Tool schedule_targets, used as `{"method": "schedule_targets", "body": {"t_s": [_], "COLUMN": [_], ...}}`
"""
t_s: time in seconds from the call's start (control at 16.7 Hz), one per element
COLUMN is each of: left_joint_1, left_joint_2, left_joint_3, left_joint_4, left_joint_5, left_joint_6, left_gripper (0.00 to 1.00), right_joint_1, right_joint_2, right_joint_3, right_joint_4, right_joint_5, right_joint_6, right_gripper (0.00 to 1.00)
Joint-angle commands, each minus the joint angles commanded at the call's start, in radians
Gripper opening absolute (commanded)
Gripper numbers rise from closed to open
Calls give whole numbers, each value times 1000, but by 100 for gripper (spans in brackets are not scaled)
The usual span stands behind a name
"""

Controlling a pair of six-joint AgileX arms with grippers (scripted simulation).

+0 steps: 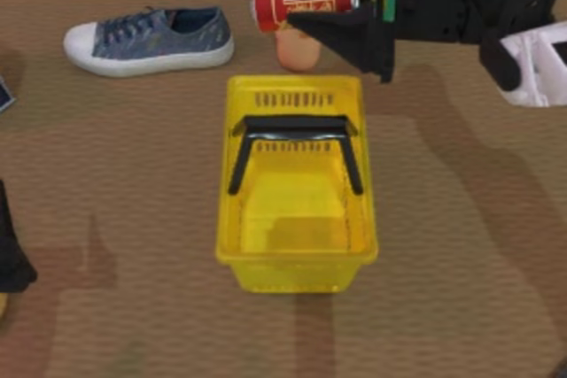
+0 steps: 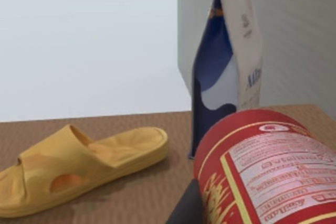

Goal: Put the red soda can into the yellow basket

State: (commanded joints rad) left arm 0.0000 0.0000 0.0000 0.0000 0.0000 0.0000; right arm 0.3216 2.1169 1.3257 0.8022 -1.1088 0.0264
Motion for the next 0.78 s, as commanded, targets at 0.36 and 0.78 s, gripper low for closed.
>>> {"method": "schedule_targets", "body": {"t_s": [0.36, 0.78], "left_joint_1": [0, 0], "left_joint_2": [0, 0], "left_joint_3": [0, 0], "left_joint_4": [0, 0], "left_joint_5": [0, 0], "left_joint_6": [0, 0], "left_gripper": [100, 100], "right_joint_1": [-3, 4], "right_joint_2": [-2, 165], "right_joint_3": [-1, -41], "right_joint_4": [16, 227], "right_joint_5": [-12, -12], "right_joint_6": [7, 3], "right_gripper": [0, 0]}}
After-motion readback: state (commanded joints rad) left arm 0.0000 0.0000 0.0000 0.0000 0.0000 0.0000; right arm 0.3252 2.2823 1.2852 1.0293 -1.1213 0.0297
